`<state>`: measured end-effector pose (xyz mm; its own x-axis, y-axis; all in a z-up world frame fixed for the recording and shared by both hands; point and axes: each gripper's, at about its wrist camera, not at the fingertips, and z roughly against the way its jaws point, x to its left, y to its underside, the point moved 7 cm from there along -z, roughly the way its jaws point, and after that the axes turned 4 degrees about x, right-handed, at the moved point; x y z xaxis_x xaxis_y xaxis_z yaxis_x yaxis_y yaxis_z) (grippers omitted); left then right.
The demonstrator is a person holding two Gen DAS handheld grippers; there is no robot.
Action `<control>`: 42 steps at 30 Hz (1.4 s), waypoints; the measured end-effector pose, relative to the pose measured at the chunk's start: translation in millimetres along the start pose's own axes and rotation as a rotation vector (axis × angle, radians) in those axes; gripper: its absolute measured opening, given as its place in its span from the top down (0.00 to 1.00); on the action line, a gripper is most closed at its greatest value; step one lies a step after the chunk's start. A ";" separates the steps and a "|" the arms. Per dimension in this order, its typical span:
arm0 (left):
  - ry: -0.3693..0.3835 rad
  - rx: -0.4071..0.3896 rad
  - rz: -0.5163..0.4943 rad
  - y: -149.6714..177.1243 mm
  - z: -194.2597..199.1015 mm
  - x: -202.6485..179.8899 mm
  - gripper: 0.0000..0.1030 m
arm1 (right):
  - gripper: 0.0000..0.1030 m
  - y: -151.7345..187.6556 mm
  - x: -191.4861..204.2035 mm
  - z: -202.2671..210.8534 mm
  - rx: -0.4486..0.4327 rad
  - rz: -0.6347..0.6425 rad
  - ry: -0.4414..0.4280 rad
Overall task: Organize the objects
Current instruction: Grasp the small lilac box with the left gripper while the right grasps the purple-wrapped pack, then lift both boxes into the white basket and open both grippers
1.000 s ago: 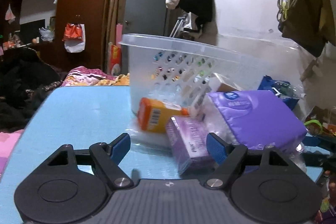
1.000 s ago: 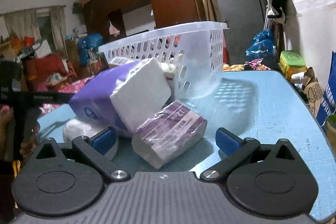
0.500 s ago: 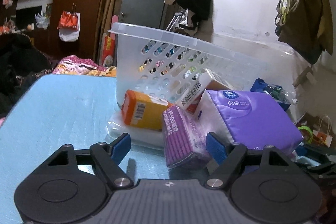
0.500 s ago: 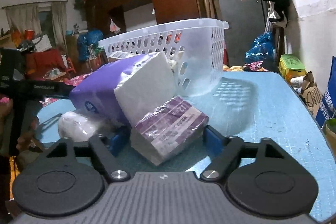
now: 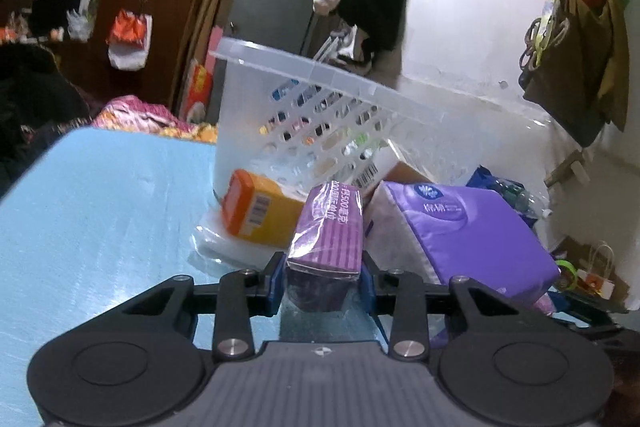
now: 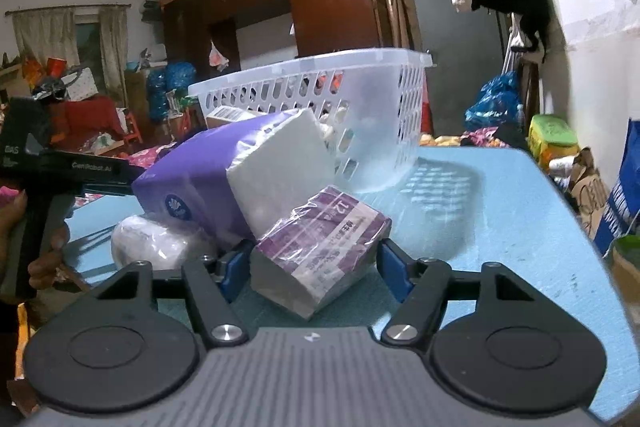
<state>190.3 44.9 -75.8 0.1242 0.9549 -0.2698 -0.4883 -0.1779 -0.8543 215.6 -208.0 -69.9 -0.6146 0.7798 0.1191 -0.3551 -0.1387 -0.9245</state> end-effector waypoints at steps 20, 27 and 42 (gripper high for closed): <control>-0.034 -0.174 -0.075 -17.4 41.3 -4.2 0.61 | 0.33 -36.0 -14.9 20.7 -0.123 0.029 0.069; -0.020 -0.234 -0.098 -44.5 58.9 -14.8 0.61 | 0.33 -86.5 -9.9 22.2 -0.196 0.106 0.064; -0.164 0.007 -0.106 -166.3 -39.9 -22.0 0.61 | 0.33 -183.5 -14.1 -136.6 0.122 0.151 0.154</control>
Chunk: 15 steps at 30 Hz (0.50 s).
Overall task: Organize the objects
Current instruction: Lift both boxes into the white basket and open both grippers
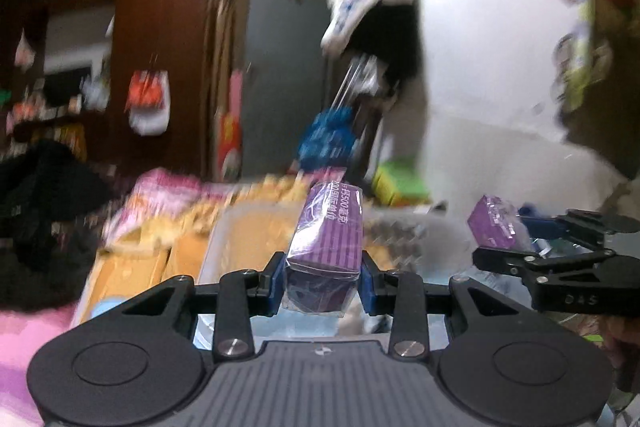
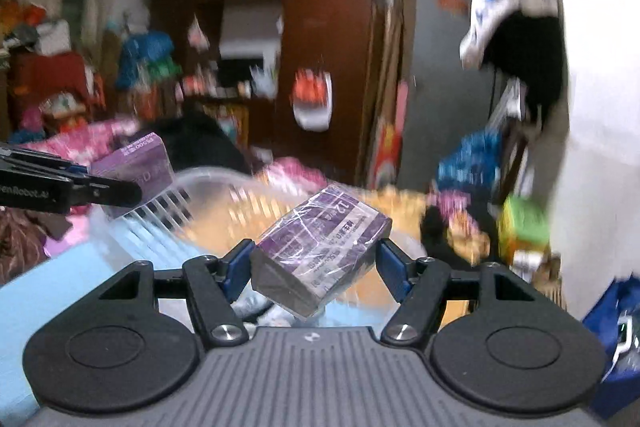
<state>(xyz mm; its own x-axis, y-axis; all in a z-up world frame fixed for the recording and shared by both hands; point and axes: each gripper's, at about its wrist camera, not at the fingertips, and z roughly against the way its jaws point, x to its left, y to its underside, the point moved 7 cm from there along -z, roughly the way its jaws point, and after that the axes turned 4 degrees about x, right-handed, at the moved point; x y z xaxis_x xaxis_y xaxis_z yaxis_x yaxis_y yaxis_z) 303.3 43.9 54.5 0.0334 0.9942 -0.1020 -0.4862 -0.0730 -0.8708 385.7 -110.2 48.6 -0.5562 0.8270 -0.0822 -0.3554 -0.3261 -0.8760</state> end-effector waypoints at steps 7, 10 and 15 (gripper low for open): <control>0.002 0.142 0.081 6.9 -48.2 29.8 0.61 | 0.33 7.3 -0.3 -25.9 0.119 -0.012 0.008; 0.000 0.144 0.068 8.4 -49.9 30.8 0.61 | 0.33 4.5 -1.0 -25.2 0.122 -0.021 0.002; 0.020 0.104 0.043 3.6 -46.8 22.5 0.60 | 0.30 7.1 0.2 -23.4 0.109 -0.021 0.000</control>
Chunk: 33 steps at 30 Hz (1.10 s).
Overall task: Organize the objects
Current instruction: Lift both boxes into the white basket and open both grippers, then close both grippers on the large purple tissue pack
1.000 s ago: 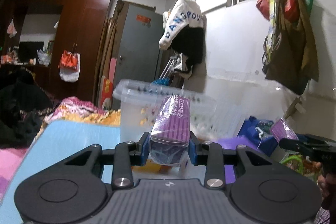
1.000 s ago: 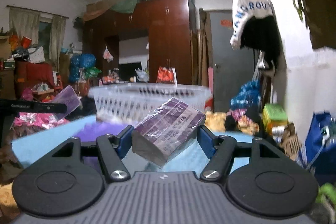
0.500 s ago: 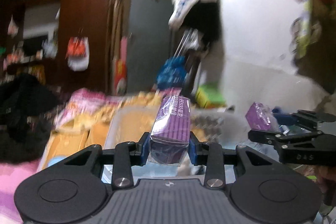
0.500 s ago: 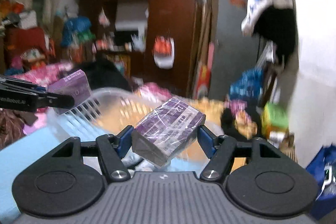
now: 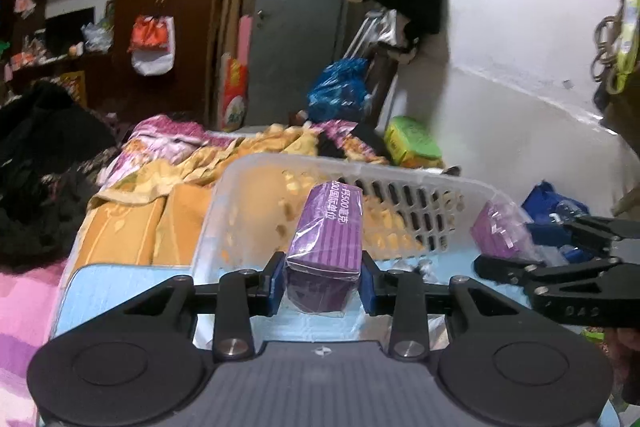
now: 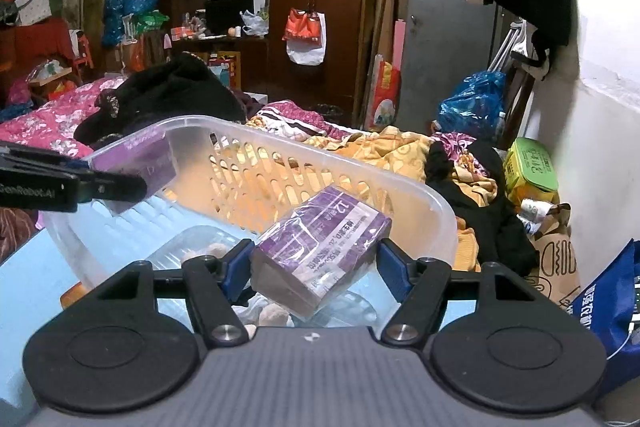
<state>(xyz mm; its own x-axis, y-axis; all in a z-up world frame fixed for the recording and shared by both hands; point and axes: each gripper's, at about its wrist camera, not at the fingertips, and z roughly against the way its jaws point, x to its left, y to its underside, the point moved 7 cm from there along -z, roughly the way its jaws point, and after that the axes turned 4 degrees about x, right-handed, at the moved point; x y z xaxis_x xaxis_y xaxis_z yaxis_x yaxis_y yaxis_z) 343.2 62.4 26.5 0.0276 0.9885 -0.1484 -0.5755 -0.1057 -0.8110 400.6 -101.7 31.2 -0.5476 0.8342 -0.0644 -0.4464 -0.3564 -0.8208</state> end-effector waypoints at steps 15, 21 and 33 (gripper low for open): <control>0.180 -0.283 -0.058 95.6 93.5 -0.3 0.15 | 0.00 113.9 3.9 113.6 -0.261 -0.016 -0.128; 0.195 -0.283 -0.183 161.9 110.5 -15.5 0.15 | 0.00 154.3 7.8 127.6 -0.311 -0.060 -0.211; 0.304 -0.230 -0.276 194.2 89.3 -35.5 0.27 | 0.22 146.3 28.8 91.6 -0.255 0.037 -0.272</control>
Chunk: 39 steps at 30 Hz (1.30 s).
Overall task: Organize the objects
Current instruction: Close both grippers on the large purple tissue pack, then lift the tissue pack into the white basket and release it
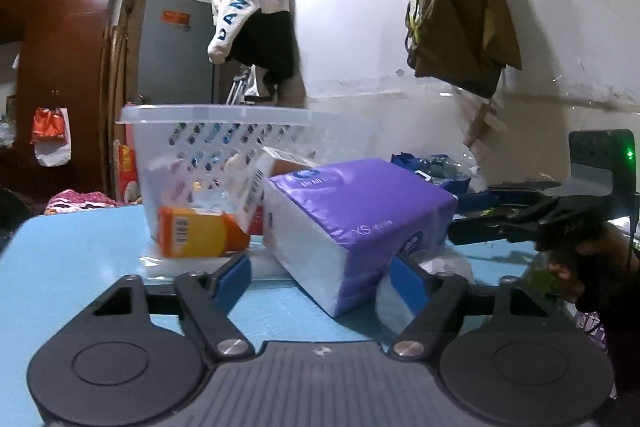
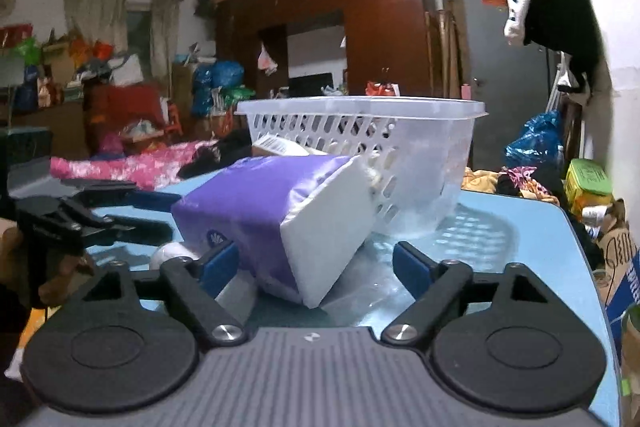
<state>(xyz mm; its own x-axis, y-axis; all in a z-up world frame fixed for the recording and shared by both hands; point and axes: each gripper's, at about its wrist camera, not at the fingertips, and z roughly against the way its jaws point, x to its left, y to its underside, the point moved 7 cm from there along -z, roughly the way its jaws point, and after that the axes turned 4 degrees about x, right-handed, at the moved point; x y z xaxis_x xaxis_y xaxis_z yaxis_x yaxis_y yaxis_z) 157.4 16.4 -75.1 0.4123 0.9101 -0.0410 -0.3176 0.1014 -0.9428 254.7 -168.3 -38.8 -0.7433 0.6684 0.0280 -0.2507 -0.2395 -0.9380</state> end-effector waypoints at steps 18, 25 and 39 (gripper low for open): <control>0.019 -0.027 -0.005 -3.6 -20.1 -18.9 0.40 | 0.36 19.1 20.9 2.9 -0.019 0.050 -0.090; 0.006 -0.072 -0.031 -8.1 -2.1 -21.9 0.43 | 0.41 11.9 30.4 10.6 -0.045 0.062 -0.093; -0.014 -0.169 -0.054 -30.4 29.2 -32.1 0.46 | 0.43 -13.9 42.9 24.0 -0.138 0.086 -0.071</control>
<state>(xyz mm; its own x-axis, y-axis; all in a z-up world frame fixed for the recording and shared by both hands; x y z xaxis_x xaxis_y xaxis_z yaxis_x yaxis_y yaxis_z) 129.0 -4.2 -35.5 0.4124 0.9109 0.0148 -0.1470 0.0826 -0.9857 211.5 -153.2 -16.2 -0.8014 0.5971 -0.0347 -0.1004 -0.1914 -0.9764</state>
